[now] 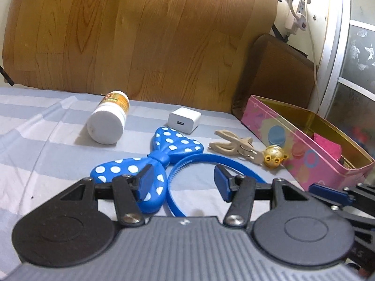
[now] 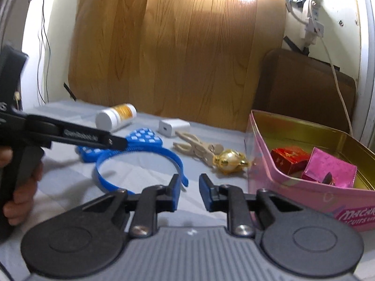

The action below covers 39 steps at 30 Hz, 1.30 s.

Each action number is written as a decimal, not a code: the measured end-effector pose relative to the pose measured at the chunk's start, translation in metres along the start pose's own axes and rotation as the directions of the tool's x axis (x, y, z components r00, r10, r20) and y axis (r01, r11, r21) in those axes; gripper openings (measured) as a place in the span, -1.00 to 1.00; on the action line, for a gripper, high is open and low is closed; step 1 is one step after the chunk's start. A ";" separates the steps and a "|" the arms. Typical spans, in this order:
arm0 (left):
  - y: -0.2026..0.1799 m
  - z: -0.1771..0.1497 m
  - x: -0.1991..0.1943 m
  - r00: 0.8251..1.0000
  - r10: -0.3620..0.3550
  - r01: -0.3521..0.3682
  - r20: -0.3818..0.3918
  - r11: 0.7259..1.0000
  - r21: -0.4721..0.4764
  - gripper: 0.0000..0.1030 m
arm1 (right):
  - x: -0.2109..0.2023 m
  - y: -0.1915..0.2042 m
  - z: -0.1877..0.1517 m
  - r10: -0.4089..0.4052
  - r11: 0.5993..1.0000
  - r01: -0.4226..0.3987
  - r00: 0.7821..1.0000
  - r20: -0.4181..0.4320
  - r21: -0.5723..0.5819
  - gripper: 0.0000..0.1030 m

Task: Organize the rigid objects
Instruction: 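Move the right tool down toward the wooden tongs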

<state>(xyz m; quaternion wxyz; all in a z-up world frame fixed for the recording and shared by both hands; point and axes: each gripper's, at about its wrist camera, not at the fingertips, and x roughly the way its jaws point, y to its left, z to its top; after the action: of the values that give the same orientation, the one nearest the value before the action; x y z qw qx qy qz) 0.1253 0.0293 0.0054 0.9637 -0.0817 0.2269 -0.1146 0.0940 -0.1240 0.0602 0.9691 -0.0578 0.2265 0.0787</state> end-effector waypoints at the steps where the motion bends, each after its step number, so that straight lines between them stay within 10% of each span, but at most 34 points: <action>1: 0.001 0.000 0.000 1.000 -0.003 0.003 0.000 1.000 -0.003 0.14 | 0.004 0.001 -0.001 -0.003 1.000 0.003 1.000 -0.009 -0.007 -0.62; 15: 0.000 -0.001 0.001 1.000 -0.001 0.001 0.001 1.000 0.009 0.14 | 0.075 -0.004 0.037 -0.079 0.988 0.069 0.995 -0.067 -0.141 -0.61; 27: 0.001 -0.001 0.000 1.000 0.003 -0.003 -0.001 1.000 -0.001 0.15 | 0.149 -0.003 0.063 -0.098 0.986 0.062 0.967 -0.234 -0.157 -0.17; 30: 0.003 -0.001 0.000 1.000 0.009 -0.009 -0.003 1.000 -0.013 0.15 | 0.149 -0.005 0.056 -0.066 0.988 0.028 0.966 -0.248 -0.155 -0.22; 32: 0.003 0.000 0.000 1.000 0.021 -0.021 -0.004 1.000 -0.014 0.15 | 0.146 -0.003 0.054 -0.045 0.986 0.004 0.968 -0.245 -0.165 -0.79; 39: 0.016 0.003 -0.003 0.994 0.108 -0.107 0.011 0.992 -0.066 0.16 | 0.110 0.030 0.043 0.041 0.973 -0.094 0.969 -0.242 -0.211 -0.86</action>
<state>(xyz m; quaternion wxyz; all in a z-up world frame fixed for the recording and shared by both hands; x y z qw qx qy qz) 0.1275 0.0458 0.0057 0.9669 -0.1016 0.2277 -0.0545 0.2040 -0.0740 0.0468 0.9195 -0.1662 0.3318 0.1293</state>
